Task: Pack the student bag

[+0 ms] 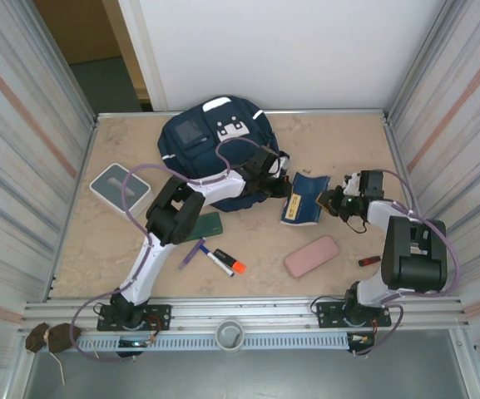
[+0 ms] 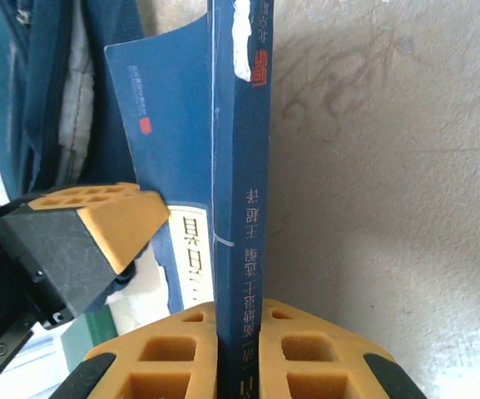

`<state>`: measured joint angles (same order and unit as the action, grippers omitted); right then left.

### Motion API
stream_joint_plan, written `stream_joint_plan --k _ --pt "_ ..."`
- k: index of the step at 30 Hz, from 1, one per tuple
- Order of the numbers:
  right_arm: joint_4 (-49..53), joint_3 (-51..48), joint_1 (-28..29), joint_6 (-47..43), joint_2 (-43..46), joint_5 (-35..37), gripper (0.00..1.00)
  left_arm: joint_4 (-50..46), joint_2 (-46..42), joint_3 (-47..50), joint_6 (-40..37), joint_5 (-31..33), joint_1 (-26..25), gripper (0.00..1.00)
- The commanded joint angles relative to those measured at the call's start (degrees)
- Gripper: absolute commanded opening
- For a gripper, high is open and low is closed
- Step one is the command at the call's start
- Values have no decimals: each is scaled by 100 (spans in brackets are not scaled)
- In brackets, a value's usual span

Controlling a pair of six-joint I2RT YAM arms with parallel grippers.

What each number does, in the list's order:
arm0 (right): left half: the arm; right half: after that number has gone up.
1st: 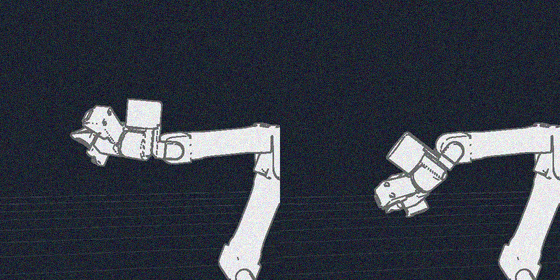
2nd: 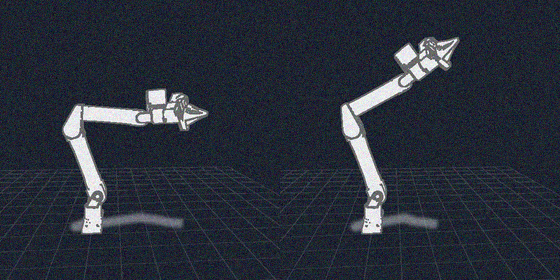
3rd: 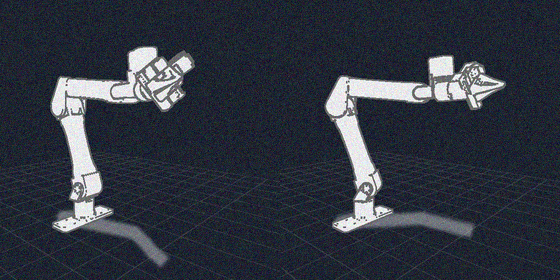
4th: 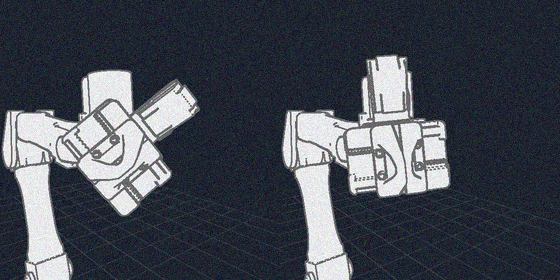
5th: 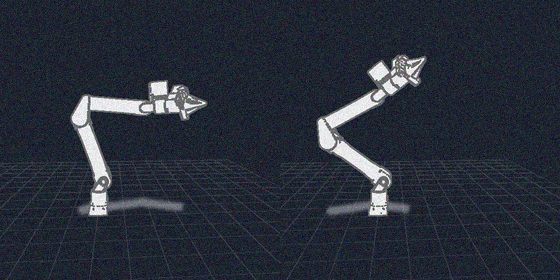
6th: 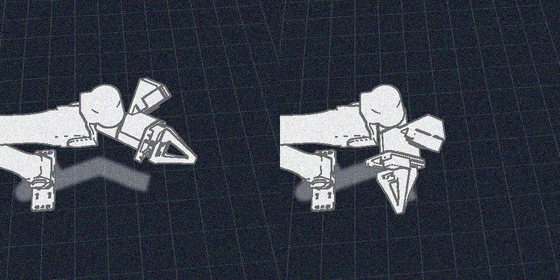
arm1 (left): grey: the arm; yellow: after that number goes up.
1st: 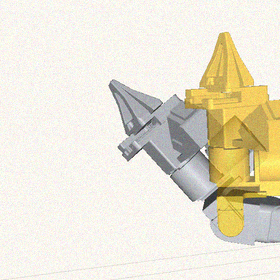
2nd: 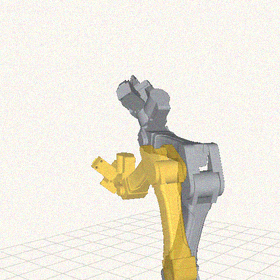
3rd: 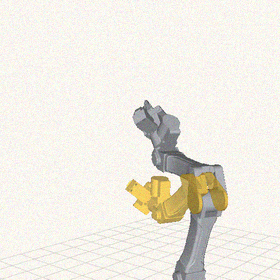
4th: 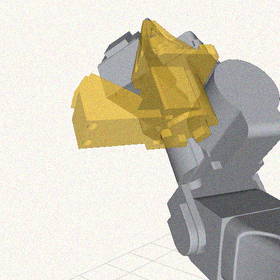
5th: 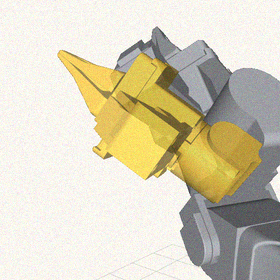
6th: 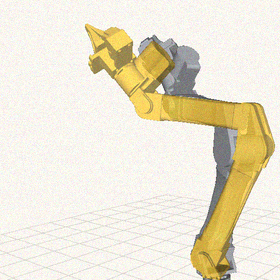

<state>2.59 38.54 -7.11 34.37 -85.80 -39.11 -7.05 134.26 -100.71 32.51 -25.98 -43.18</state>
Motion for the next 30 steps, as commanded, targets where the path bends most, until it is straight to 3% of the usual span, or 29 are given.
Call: stream_joint_plan --k 1,5,13,21,30 --pt "-249 43 -102 212 423 -403 0 -29 -666 143 -494 -529 -127 23" --pt "43 224 -233 315 924 -378 0 -373 -1535 601 -1493 -228 -79 40" --pt "516 753 -229 416 1482 -472 0 -1409 -2699 1192 -3248 1019 585 58" --pt "646 932 -180 399 1490 -474 0 -2381 -2186 664 -4824 1994 960 73" --pt "690 892 -88 342 1412 -432 0 -3100 -1101 -316 -5320 2617 969 77"
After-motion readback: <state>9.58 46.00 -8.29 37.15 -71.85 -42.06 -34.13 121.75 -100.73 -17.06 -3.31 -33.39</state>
